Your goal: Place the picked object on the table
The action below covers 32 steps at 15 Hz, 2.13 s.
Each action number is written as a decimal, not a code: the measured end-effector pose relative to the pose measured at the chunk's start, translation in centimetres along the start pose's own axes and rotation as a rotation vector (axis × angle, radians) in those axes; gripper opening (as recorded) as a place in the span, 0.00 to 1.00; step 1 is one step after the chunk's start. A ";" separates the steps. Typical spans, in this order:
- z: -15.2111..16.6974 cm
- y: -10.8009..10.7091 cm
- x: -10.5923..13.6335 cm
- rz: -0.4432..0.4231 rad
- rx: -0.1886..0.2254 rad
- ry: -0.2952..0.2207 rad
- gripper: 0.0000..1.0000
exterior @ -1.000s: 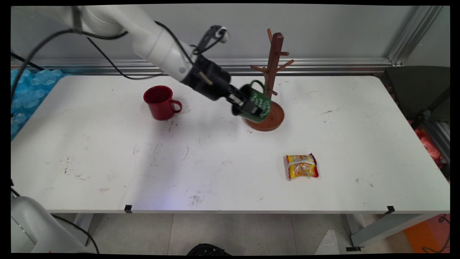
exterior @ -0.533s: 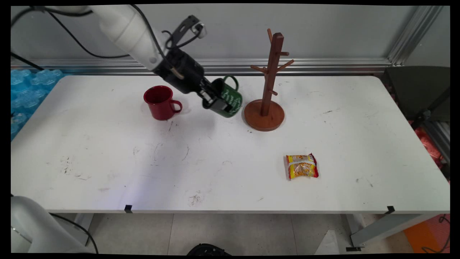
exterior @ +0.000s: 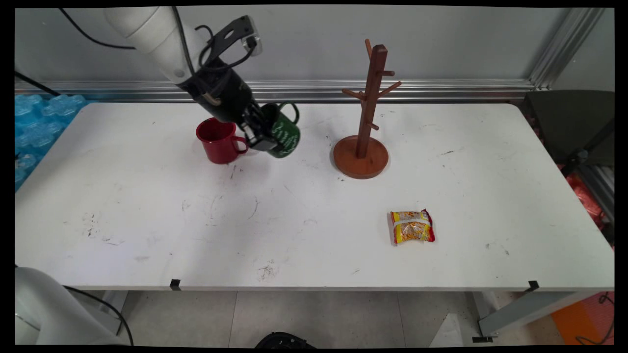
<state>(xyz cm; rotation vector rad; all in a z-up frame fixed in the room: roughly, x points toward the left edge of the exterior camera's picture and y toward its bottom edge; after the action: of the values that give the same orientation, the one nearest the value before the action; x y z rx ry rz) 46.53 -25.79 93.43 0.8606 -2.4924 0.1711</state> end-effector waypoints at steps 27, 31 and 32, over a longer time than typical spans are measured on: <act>8.3 -2.5 -5.6 0.365 0.026 -0.463 0.00; 9.1 -2.7 -6.0 0.393 0.017 -0.476 0.00; 9.3 -2.7 -6.2 0.400 0.015 -0.480 0.00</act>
<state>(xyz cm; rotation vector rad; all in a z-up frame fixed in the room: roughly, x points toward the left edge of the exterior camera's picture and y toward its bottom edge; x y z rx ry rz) 48.53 -27.06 82.18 0.4295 -3.0999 0.1271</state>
